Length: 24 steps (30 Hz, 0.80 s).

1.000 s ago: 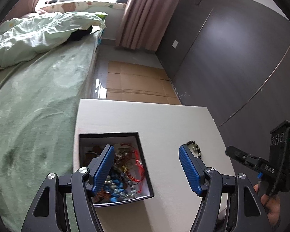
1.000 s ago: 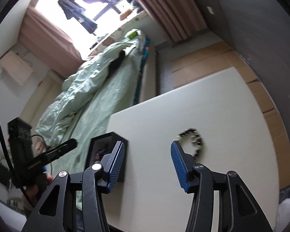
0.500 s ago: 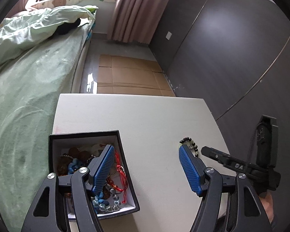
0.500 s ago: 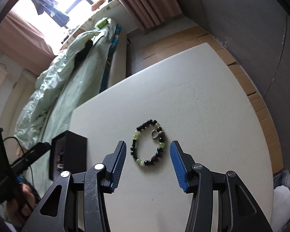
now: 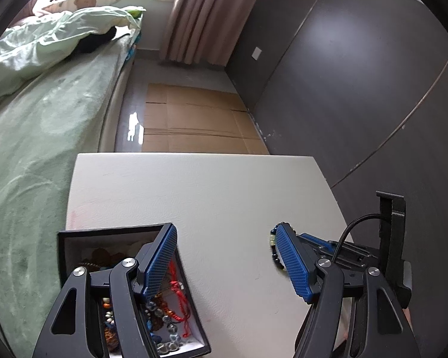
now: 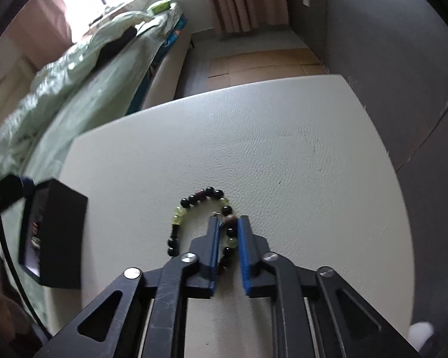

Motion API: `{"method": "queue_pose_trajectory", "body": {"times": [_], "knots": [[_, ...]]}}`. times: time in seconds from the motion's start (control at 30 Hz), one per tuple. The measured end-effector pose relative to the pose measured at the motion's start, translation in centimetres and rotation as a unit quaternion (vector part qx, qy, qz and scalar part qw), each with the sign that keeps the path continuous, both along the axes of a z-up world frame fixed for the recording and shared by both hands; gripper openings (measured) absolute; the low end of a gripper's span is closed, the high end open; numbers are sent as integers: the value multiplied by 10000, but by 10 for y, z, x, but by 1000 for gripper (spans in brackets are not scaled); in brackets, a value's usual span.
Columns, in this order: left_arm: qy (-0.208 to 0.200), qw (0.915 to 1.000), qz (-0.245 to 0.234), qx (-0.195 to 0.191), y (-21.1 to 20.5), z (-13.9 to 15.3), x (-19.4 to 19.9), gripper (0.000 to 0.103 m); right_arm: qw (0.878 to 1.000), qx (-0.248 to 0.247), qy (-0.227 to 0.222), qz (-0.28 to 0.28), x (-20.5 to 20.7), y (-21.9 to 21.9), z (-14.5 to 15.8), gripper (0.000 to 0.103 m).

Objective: Organize jewelry
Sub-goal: 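Close the right tool on the green and black bead bracelet, then lift the bead bracelet with the right tool off the silver ring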

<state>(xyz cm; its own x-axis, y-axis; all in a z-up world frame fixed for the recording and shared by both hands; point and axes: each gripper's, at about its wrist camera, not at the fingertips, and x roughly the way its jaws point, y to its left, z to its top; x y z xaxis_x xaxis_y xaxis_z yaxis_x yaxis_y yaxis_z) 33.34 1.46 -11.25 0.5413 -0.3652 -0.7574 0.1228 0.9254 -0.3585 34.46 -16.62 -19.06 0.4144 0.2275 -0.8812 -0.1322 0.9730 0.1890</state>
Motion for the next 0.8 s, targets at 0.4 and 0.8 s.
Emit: {"method": "queue_pose_trajectory", "body": {"times": [0.4, 0.8], "knots": [[-4, 9991, -343, 230, -39, -6, 11, 70, 9904, 1381, -12, -26, -13, -36, 21, 9], [231, 9963, -645, 525, -78, -26, 21, 58, 9736, 2252, -365, -123, -32, -57, 45, 9]]}}
